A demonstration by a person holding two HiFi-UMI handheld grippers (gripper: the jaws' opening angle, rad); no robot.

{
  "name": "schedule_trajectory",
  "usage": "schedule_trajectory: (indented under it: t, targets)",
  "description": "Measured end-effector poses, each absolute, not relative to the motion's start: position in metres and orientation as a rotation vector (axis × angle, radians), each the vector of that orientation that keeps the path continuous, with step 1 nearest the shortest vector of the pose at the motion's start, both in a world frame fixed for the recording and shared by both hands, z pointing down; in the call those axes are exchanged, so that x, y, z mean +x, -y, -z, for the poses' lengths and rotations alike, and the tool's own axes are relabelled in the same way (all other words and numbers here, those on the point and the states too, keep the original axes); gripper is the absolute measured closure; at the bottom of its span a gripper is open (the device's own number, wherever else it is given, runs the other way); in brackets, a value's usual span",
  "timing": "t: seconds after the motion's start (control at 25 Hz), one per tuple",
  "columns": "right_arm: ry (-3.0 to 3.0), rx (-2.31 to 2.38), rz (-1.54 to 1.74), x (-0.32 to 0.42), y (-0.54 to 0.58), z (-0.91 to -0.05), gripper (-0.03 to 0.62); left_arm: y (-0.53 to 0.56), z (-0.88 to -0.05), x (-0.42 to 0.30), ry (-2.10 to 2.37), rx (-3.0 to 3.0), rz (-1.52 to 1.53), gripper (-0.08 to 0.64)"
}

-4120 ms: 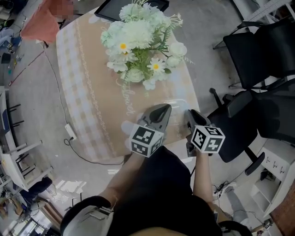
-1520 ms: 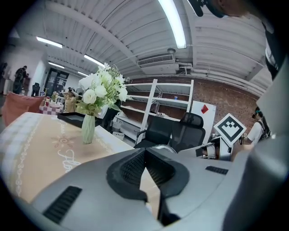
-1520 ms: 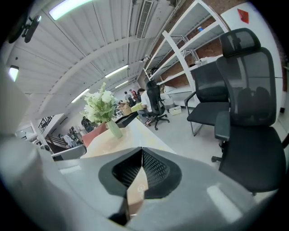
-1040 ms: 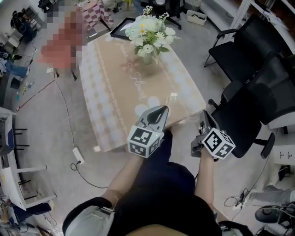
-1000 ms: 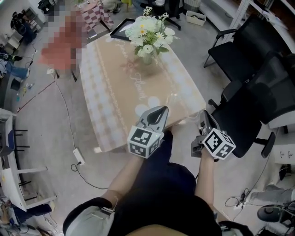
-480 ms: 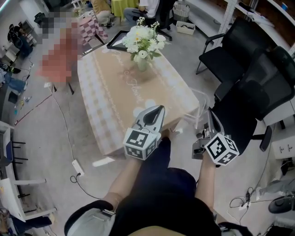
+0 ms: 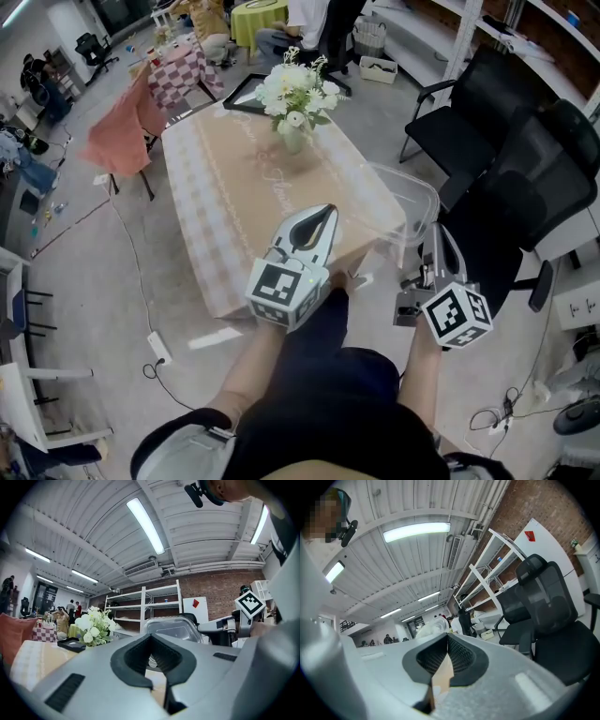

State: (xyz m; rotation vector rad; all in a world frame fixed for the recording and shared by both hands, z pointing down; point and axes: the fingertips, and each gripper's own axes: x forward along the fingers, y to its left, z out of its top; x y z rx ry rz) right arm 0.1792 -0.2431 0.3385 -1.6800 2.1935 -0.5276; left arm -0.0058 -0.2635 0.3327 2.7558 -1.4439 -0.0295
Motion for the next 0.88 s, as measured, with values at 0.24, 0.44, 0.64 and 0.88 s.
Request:
schedule_trajectory:
  t: [0.24,0.44,0.64,0.88]
  targets:
    - [-2.204,-1.66,0.509,0.173,0.238,-0.333,0.586,0.256,-0.333,-0.005,1.433,2.765,0.032,0.554]
    - [-2.212,-1.654,0.505,0.172,0.237,-0.336,0.586,0.253,-0.334,-0.001,1.43,2.774,0.025,0.554]
    - [-2.213,-1.657,0.495,0.175,0.236,-0.337,0.586,0.252,-0.34,0.001,1.414,2.785,0.022,0.554]
    - [-2.212,-1.656,0.497,0.176,0.23,-0.337,0.586,0.246,-0.344,0.007,1.389,2.795,0.017,0.554]
